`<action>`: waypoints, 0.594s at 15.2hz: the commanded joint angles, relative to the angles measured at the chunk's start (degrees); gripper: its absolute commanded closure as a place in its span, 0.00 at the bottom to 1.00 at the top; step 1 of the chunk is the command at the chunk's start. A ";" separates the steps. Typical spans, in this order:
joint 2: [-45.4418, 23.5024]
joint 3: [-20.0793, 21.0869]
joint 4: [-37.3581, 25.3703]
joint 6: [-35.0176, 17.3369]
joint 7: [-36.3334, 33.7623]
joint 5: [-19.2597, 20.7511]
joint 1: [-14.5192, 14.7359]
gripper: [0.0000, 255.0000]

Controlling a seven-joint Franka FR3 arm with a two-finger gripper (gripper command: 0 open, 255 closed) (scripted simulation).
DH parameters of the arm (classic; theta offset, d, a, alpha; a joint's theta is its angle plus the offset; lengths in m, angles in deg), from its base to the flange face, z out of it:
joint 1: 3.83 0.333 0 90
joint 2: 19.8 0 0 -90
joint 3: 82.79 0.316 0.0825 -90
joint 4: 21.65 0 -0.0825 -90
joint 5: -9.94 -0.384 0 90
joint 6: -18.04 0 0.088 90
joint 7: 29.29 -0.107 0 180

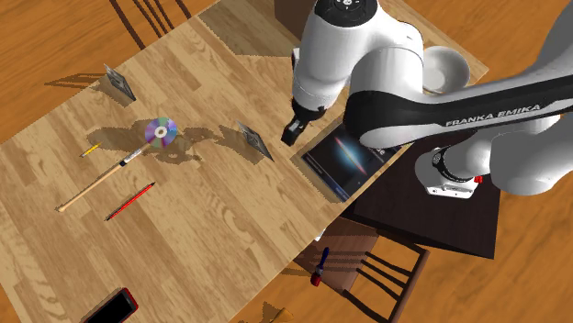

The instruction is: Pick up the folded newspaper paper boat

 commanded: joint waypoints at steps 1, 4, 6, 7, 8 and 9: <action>-4.56 0.56 -2.26 -2.33 -2.24 1.18 -0.09 0.00; -11.19 0.93 -5.99 -5.08 -5.62 3.27 0.12 0.00; -15.65 0.88 -8.87 -6.54 -7.84 4.75 0.46 0.00; -17.89 0.78 -10.42 -7.15 -8.92 5.48 0.68 0.00; -20.13 0.64 -12.05 -7.68 -9.98 6.20 0.93 0.00; -22.38 0.43 -13.77 -8.14 -11.00 6.89 1.22 0.00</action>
